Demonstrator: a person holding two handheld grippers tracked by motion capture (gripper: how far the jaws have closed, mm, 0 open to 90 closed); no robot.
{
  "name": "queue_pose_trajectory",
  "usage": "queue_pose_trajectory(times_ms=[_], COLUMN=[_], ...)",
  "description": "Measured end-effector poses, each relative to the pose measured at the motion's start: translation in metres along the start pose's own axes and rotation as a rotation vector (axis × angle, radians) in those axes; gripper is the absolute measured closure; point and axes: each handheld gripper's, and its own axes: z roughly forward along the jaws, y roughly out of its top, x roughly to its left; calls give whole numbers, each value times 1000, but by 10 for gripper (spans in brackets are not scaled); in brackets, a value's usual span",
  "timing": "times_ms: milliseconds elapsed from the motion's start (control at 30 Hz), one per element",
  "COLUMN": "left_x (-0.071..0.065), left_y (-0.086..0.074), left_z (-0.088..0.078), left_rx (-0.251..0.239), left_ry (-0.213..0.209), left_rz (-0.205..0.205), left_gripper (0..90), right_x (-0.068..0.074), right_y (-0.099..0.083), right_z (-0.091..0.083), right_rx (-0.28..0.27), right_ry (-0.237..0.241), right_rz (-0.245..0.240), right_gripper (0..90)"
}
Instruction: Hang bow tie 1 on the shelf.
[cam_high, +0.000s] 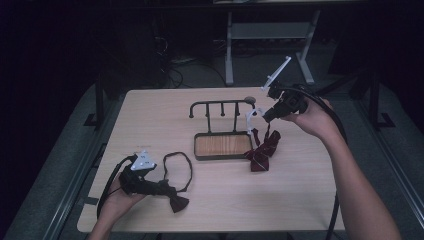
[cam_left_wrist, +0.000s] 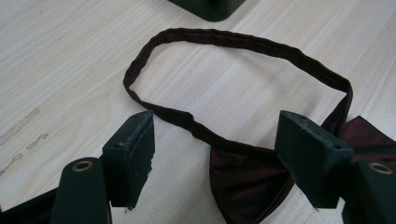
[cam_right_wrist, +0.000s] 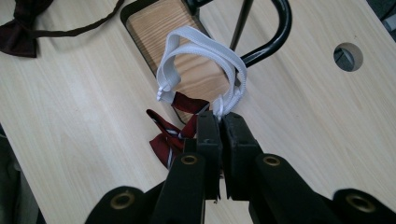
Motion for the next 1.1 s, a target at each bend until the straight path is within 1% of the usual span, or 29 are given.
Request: queue_pose_trajectory(times_ms=[233, 433, 800, 1100], left_x=[0, 0, 0, -1], left_y=[0, 0, 0, 0], left_z=[0, 0, 0, 0], left_rx=[1, 1, -2, -4], left_ry=[-2, -2, -3, -4], left_rz=[0, 0, 1, 3], left_gripper=[292, 292, 292, 292], right_x=[-9, -18, -32, -35], right_y=[7, 10, 6, 2], right_z=[-1, 0, 11, 19], right_rx=[-1, 10, 29, 35], right_ry=[-11, -23, -14, -1], right_rz=[23, 50, 91, 99], right_gripper=[859, 859, 858, 854])
